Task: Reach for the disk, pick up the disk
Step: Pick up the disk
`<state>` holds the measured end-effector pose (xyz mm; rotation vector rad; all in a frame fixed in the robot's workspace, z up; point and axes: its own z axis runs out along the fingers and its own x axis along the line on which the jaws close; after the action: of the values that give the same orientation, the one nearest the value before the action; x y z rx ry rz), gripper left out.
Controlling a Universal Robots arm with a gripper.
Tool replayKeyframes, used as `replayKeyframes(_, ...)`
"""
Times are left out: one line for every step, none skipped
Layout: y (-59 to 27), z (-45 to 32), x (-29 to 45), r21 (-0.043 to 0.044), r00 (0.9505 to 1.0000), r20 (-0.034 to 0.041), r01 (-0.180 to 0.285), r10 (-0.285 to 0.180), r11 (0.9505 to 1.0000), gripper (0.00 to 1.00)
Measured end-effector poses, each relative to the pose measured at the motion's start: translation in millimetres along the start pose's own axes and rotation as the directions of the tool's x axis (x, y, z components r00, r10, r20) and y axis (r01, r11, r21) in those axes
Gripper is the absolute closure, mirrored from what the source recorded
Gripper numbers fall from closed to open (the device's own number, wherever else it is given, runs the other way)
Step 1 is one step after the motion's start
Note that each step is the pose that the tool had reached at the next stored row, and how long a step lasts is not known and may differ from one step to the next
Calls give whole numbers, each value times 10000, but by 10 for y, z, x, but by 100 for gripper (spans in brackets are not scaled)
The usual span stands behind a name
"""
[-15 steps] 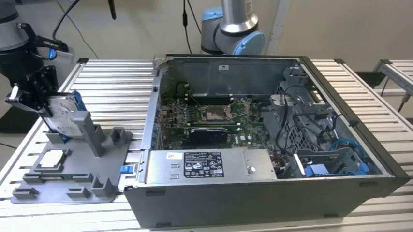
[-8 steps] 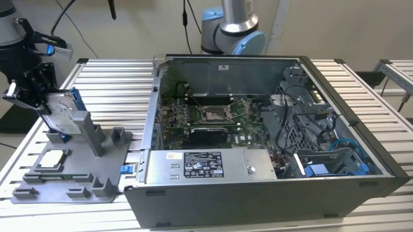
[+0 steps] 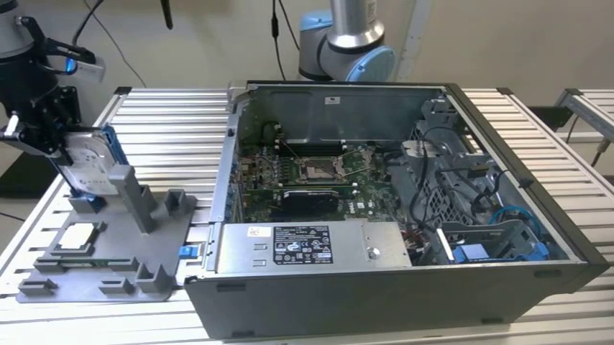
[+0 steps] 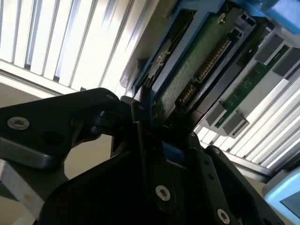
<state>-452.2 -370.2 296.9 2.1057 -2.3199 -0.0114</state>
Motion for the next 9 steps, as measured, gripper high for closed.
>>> replayKeyframes(0,-16,0,1,10000,1,0,0,10000,100)
replayKeyframes(1,-33,0,1,10000,0,1,-1,10000,100)
replayKeyframes(1,-51,0,0,10000,0,2,-2,10000,100)
replayKeyframes(1,-68,0,0,10000,0,4,-4,10000,100)
replayKeyframes(2,-85,1,0,10000,0,9,-9,10000,100)
replayKeyframes(2,-102,1,0,10000,0,14,-14,10000,100)
replayKeyframes(3,-118,1,1,10000,0,20,-20,10000,100)
replayKeyframes(4,-134,1,1,10000,0,25,-25,10000,100)
replayKeyframes(4,-152,1,1,10000,0,31,-31,10000,100)
